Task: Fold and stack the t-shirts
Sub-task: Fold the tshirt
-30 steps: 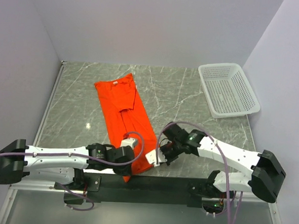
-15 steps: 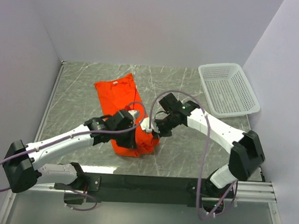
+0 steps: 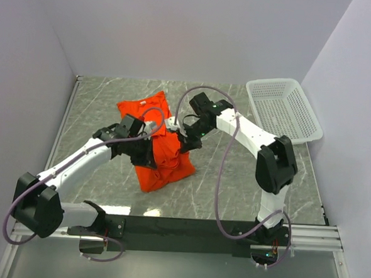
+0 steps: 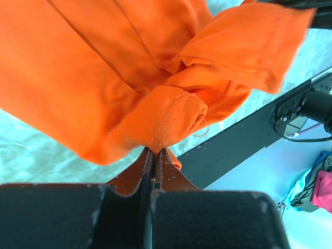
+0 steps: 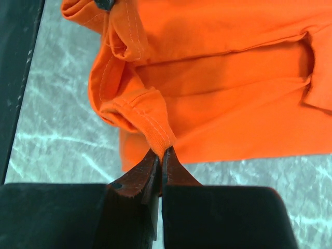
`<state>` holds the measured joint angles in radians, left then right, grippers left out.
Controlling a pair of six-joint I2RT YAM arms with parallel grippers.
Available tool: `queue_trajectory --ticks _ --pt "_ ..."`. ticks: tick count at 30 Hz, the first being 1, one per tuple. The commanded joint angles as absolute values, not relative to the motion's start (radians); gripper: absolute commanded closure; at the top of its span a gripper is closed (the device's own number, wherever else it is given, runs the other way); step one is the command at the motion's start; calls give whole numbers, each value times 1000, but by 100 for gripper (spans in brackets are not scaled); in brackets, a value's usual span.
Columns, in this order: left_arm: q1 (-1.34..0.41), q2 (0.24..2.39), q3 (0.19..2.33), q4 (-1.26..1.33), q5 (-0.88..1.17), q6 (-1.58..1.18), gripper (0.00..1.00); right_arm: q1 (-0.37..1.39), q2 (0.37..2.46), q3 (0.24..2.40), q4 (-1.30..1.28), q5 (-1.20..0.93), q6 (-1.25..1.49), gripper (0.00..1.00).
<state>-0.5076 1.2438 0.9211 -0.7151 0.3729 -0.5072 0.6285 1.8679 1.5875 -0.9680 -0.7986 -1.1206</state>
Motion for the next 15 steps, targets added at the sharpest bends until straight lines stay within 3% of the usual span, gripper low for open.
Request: queue_trajectory --ticks 1,15 --pt "-433 1276 1006 -733 437 -402 99 626 1951 1689 -1002 -844 -1054 100" --pt "-287 1489 1160 -795 348 -285 99 611 2141 1946 -862 -730 -746 100"
